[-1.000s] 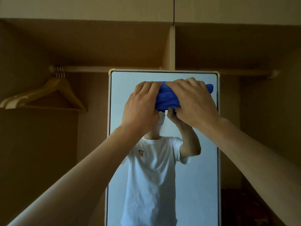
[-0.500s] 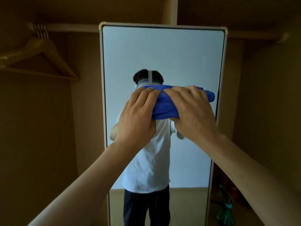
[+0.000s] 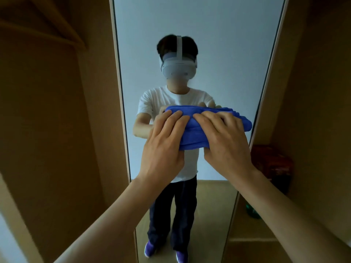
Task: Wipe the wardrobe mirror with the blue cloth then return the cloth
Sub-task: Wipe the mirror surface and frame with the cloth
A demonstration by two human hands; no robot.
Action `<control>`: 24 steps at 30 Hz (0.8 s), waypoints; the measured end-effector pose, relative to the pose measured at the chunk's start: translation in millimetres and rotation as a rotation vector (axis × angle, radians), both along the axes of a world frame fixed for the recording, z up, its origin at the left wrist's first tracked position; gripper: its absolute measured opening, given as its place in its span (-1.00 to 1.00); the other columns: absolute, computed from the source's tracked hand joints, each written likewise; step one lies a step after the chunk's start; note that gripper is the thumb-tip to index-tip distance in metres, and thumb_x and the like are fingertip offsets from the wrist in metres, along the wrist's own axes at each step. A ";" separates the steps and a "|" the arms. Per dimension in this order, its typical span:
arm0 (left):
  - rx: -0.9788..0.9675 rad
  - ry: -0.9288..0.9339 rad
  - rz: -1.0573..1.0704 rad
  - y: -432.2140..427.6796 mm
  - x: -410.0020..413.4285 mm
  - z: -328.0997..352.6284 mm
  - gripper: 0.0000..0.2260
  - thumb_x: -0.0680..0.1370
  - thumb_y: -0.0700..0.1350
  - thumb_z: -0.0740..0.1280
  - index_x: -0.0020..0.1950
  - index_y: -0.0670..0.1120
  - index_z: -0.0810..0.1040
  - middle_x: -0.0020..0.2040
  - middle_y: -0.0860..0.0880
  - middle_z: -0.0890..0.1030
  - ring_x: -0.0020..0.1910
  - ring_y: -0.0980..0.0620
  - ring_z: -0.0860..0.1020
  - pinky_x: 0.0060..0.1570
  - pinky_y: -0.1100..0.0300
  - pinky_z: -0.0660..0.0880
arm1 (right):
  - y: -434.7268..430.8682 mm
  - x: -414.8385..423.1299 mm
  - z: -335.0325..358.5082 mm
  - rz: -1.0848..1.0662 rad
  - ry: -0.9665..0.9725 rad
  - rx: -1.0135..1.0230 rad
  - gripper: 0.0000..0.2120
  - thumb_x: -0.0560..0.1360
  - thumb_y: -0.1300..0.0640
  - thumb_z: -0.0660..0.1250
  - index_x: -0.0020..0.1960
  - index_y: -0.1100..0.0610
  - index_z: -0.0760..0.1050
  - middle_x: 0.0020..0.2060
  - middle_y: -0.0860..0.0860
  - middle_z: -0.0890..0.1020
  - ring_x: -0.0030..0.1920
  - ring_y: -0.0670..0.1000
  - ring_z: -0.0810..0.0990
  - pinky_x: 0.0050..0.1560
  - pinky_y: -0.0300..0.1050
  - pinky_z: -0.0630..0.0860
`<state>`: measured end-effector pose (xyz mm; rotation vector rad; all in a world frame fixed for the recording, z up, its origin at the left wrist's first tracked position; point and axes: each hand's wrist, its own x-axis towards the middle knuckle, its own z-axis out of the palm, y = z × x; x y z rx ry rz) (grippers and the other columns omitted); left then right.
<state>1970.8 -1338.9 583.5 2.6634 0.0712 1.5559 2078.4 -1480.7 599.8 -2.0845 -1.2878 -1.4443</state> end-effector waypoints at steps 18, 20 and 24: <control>-0.176 0.271 0.017 -10.9 -18.5 -162.6 -0.48 0.50 -0.08 0.16 0.47 -0.16 0.45 0.47 -0.11 0.45 0.52 -0.20 0.31 0.42 -0.09 0.41 | -9.0 -14.8 -161.3 0.008 0.216 -0.209 -0.45 0.41 0.24 0.42 0.40 0.13 0.47 0.27 0.07 0.56 0.19 0.15 0.51 0.23 0.08 0.41; -0.205 0.296 0.010 -11.4 -18.8 -180.1 -0.48 0.50 -0.10 0.18 0.46 -0.16 0.45 0.46 -0.12 0.45 0.51 -0.22 0.31 0.39 -0.09 0.44 | -8.9 -14.8 -177.6 0.009 0.228 -0.221 -0.46 0.42 0.24 0.40 0.39 0.13 0.47 0.27 0.07 0.57 0.19 0.15 0.51 0.23 0.07 0.40; -0.221 0.386 0.010 -10.6 -19.3 -221.9 -0.44 0.46 -0.19 0.41 0.47 -0.17 0.43 0.46 -0.13 0.44 0.51 -0.22 0.31 0.30 -0.15 0.52 | -10.8 -15.1 -219.0 0.010 0.270 -0.255 -0.49 0.43 0.22 0.42 0.38 0.13 0.49 0.27 0.08 0.57 0.19 0.16 0.53 0.22 0.07 0.42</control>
